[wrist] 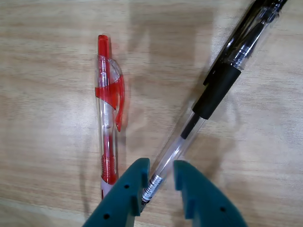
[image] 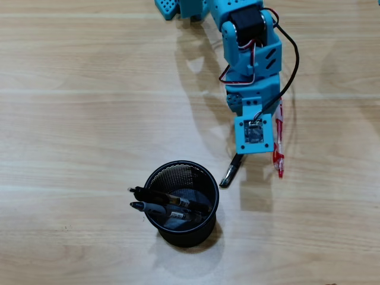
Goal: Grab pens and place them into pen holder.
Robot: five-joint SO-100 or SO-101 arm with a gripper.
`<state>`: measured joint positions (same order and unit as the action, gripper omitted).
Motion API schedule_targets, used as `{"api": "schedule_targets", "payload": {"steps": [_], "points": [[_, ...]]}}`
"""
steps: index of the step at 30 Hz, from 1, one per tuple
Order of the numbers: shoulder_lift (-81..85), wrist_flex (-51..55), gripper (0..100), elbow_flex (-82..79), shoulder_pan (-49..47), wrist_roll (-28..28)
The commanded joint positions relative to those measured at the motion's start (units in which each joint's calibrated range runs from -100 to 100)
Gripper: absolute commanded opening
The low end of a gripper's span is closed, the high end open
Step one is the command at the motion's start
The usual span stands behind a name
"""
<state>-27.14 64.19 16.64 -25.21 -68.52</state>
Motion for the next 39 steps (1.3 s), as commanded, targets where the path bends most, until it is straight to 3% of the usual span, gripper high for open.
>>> {"api": "schedule_targets", "payload": {"steps": [1,11,20,35,39], "points": [[0.39,-0.26,14,3.14,1.2,-0.39],[-2.3,-0.61,15,3.41,2.47,-1.15],[-6.5,-7.75,15,3.41,1.93,-1.31],[-9.19,-4.39,14,2.51,1.75,-1.36],[-10.2,-4.39,7,2.51,1.66,-1.36]]}}
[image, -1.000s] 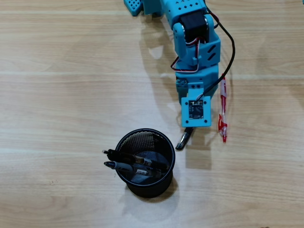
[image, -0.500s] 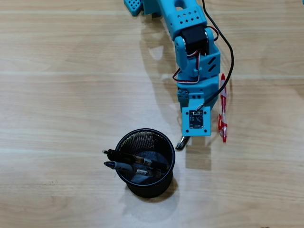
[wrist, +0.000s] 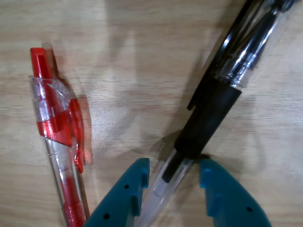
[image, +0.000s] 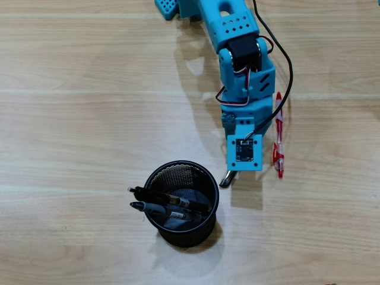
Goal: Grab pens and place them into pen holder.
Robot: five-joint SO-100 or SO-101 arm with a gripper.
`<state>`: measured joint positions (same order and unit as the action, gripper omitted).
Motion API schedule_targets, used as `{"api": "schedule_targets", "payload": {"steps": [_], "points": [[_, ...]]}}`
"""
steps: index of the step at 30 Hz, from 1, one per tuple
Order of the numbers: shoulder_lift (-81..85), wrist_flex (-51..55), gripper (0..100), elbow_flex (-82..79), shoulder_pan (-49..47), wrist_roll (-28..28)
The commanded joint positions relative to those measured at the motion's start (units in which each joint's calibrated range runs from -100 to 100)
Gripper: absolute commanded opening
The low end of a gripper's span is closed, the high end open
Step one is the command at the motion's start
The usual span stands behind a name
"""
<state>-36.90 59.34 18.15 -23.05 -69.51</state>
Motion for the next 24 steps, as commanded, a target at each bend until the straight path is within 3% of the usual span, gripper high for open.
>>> {"api": "schedule_targets", "payload": {"steps": [1,18,24], "points": [[-0.61,0.45,5,1.0,-0.51,-0.42],[1.24,1.66,2,0.82,0.94,-1.39],[9.55,7.51,2,1.9,1.85,4.51]]}}
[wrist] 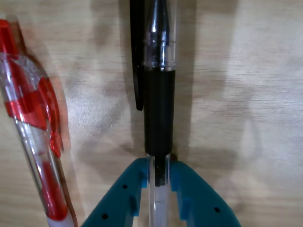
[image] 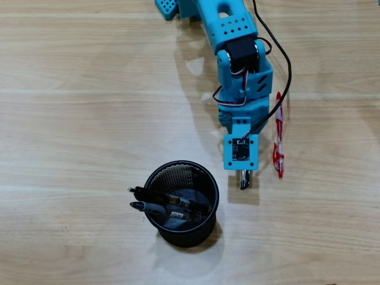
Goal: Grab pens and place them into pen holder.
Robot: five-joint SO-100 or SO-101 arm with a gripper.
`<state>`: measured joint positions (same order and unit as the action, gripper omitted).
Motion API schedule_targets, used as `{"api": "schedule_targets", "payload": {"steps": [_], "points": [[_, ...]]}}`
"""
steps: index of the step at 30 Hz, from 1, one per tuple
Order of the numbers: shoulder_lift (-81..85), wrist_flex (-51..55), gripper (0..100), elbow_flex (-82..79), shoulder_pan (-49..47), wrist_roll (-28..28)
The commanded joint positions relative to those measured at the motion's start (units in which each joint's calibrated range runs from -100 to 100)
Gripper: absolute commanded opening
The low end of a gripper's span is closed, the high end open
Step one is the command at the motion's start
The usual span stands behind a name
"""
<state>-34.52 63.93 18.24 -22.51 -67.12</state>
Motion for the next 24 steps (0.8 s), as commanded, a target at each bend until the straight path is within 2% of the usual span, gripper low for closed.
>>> {"api": "schedule_targets", "payload": {"steps": [1,11,21,24], "points": [[8.86,4.82,2,2.08,1.67,2.42],[28.01,19.46,2,3.61,4.58,2.47],[42.37,27.2,2,2.89,7.39,2.52],[44.56,26.34,2,2.89,8.57,4.81]]}}
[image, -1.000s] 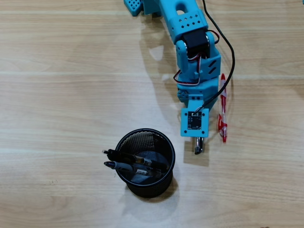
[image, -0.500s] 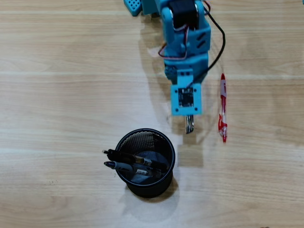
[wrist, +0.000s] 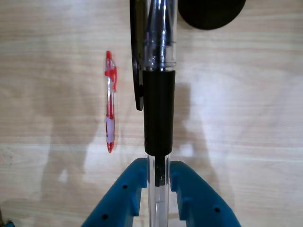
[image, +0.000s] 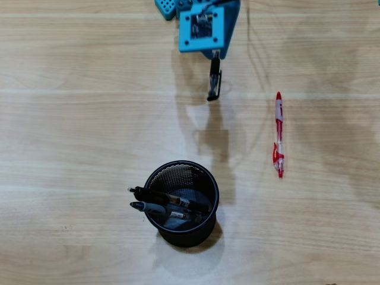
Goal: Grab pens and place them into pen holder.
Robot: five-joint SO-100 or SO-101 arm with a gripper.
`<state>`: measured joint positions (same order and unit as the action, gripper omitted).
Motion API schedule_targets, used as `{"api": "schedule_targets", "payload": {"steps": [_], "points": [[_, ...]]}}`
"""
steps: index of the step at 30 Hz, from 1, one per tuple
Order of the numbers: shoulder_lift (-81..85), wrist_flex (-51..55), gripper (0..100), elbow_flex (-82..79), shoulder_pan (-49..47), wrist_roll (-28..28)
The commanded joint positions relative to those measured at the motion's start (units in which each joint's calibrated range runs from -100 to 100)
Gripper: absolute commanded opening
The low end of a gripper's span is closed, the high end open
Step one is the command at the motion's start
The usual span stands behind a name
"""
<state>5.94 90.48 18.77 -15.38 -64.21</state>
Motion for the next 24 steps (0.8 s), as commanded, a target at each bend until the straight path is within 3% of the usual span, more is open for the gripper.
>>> {"api": "schedule_targets", "payload": {"steps": [1,7,15,24], "points": [[4.69,-1.5,2,2.72,1.99,2.97],[8.38,-18.55,2,2.27,3.72,9.01],[9.31,-38.53,2,1.64,4.35,11.71],[9.14,-73.57,2,-19.72,4.9,11.55]]}}
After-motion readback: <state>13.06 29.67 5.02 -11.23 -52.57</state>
